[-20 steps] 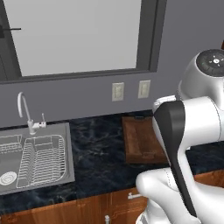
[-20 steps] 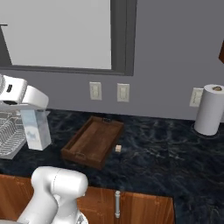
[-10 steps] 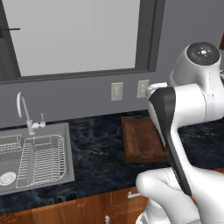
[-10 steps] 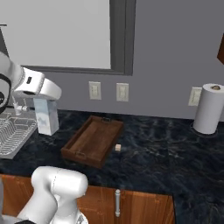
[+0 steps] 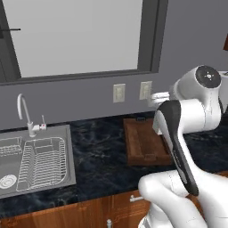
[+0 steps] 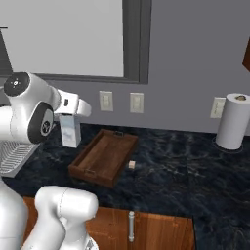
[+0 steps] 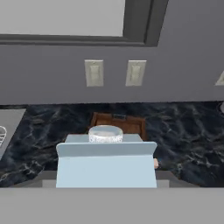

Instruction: Take out the milk from the fridge and place it on the tray on the counter. Then take the sugar cube near the tray and place it in the tray.

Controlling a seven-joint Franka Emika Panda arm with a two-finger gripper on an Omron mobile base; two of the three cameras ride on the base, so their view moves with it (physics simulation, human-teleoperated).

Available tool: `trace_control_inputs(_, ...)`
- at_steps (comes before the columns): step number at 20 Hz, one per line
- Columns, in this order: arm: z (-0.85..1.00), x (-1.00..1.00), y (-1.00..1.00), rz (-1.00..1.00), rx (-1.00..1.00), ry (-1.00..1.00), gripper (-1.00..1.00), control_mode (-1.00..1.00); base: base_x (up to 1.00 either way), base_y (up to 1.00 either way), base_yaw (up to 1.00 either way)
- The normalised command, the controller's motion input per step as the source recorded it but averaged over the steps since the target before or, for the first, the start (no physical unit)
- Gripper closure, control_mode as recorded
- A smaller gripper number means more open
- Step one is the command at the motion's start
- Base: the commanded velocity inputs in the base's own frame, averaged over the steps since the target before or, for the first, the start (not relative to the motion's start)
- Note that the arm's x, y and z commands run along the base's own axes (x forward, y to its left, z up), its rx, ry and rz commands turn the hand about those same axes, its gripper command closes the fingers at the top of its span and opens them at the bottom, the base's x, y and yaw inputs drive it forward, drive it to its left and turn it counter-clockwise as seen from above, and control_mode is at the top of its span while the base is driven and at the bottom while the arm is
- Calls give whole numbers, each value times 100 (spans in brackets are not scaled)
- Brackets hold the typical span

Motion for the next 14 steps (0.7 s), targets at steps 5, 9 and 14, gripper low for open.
trace_control_inputs(5,-43,72,-33,29,0,2,100,-100,0,0,0)
trace_control_inputs(9,-29,65,-33,37,0,4,100,-100,0,0,0)
trace_control_inputs(14,-21,78,-7,31,0,7,100,-100,0,0,0)
